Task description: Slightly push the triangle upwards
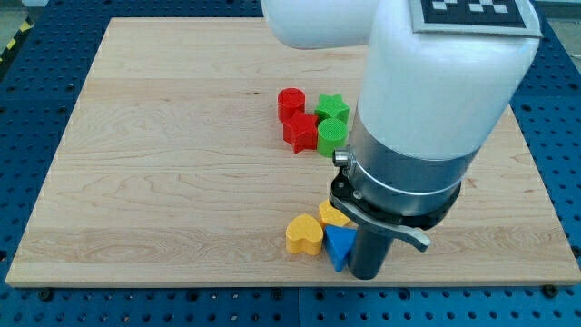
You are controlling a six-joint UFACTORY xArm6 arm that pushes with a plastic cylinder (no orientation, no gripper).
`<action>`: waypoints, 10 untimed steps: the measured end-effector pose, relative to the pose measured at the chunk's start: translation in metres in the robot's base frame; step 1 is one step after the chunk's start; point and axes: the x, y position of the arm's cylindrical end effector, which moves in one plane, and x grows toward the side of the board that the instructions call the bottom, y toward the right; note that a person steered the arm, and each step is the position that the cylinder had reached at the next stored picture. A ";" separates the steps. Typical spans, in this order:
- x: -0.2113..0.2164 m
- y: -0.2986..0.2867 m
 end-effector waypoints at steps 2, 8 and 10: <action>-0.003 0.001; -0.017 -0.020; -0.022 -0.041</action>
